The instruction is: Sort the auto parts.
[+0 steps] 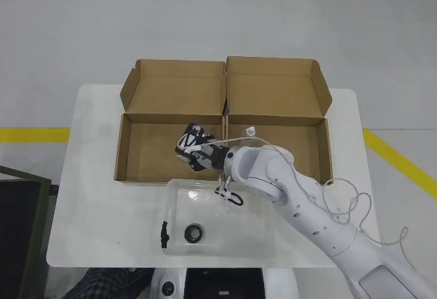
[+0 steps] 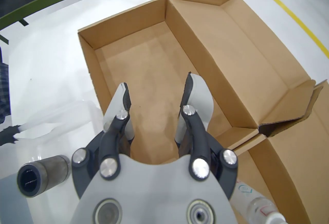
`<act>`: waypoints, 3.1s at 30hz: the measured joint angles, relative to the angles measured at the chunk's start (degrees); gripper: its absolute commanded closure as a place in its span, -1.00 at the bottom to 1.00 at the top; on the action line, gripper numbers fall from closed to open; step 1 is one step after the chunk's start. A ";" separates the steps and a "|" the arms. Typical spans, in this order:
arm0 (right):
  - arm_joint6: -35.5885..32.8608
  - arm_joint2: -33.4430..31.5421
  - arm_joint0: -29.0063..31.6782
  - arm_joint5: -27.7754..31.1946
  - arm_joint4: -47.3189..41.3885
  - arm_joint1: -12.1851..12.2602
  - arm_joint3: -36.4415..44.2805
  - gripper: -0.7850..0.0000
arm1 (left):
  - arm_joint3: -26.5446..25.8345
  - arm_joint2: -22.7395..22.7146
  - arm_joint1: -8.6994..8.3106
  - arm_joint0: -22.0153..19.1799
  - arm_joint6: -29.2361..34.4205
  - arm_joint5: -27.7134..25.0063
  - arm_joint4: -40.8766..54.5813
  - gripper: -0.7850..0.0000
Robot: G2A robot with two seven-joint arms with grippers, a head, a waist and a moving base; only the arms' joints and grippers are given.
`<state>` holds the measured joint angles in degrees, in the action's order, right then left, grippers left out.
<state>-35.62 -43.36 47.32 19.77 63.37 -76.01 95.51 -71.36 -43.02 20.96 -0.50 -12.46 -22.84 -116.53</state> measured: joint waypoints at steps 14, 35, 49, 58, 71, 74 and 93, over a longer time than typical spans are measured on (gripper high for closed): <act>-1.23 -3.48 12.95 9.16 8.68 3.27 13.20 -0.44 | 0.00 0.00 0.00 0.00 0.00 0.00 0.00 -1.00; -1.46 -6.06 25.80 22.25 14.80 7.00 19.52 -0.59 | 0.00 0.00 0.00 0.00 0.00 0.00 0.00 -1.00; -1.03 -6.32 26.33 24.14 15.10 7.83 16.57 -0.53 | 0.00 0.00 0.00 0.00 0.00 0.00 0.00 -1.00; -1.31 -2.85 22.55 24.96 12.96 7.05 11.47 -0.57 | 0.00 0.00 0.00 0.00 0.00 0.00 0.00 -1.00; -1.46 3.04 15.30 25.95 8.41 5.00 3.25 -0.36 | 0.00 0.00 0.00 0.00 0.00 0.00 0.00 -1.00; -1.10 4.15 14.26 25.91 7.77 4.59 1.89 -0.16 | 0.00 0.00 0.00 0.00 0.00 0.00 0.00 -1.00; 3.66 2.82 11.92 29.41 1.27 4.67 0.33 1.00 | 0.00 0.00 0.00 0.00 0.00 0.00 0.00 -1.00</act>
<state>-31.96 -40.54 59.24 49.18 64.64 -71.33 95.84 -71.36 -43.02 20.96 -0.50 -12.46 -22.84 -116.53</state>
